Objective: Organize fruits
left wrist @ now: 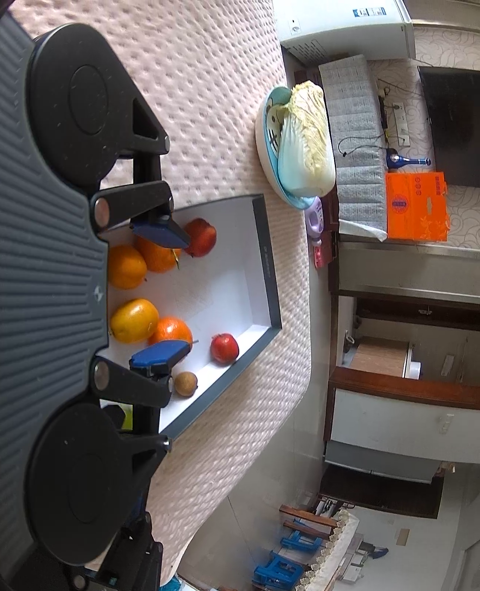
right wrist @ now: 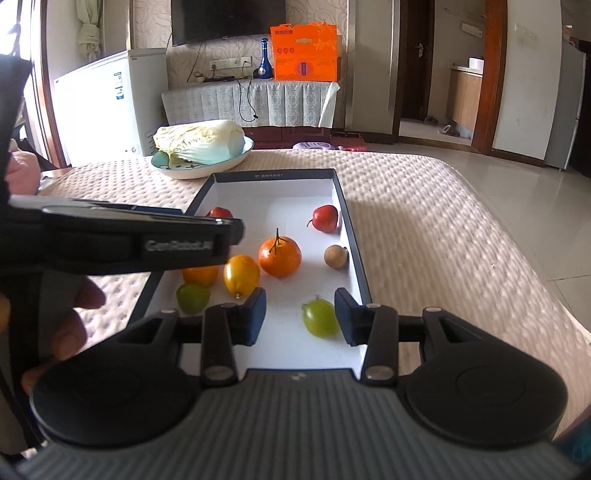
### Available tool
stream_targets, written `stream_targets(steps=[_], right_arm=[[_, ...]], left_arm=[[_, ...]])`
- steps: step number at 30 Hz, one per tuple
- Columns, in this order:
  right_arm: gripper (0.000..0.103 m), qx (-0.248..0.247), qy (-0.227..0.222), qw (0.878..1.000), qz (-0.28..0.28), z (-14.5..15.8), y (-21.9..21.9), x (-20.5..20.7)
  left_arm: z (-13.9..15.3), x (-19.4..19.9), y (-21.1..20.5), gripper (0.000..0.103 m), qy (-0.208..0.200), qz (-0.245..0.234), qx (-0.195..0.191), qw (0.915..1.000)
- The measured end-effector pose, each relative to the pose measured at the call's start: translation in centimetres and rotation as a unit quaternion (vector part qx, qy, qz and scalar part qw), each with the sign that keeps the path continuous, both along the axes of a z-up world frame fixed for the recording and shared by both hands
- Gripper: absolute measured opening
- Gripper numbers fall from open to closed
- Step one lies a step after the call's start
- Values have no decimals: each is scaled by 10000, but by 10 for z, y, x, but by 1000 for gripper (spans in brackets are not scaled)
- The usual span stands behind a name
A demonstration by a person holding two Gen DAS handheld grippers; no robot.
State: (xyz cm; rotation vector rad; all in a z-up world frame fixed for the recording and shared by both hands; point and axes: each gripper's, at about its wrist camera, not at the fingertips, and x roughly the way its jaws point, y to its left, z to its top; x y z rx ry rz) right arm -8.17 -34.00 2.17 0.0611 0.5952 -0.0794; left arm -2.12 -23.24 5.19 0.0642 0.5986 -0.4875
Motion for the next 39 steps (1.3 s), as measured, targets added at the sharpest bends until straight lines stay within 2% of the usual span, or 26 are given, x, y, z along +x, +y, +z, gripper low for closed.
stream_targets(steps=[5,8,9,13,19,36,38,39], right_arm=[[46,179,-5,9998,-83,1,-4,-6],[63,321,-66,9994,-139,4,-6,-13],[64,341,-92,9992,-167,5,-5,-16],[64,426,-181,9988,-165,13,-3,-29],[64,303,-208,9993,-105,19,3,-43],[64,455,-119,9989,-75,27,10,-88],[64,446,-104,9989,-83,26,9,-92],[64,445,-97,9989,-89,26,9,-94]], left_arm=[[-1,-8,6,61,22,121,40,9999],[-1,-14,8,61,-7,170,95,9998],[-1,-16,10,61,-4,191,104,9998],[0,-22,17,61,9,274,129,9995],[3,-34,24,61,-14,331,220,9992],[12,-71,37,61,11,370,270,9989],[13,-76,39,67,-17,364,280,9989],[14,-79,39,74,-51,342,282,9990]])
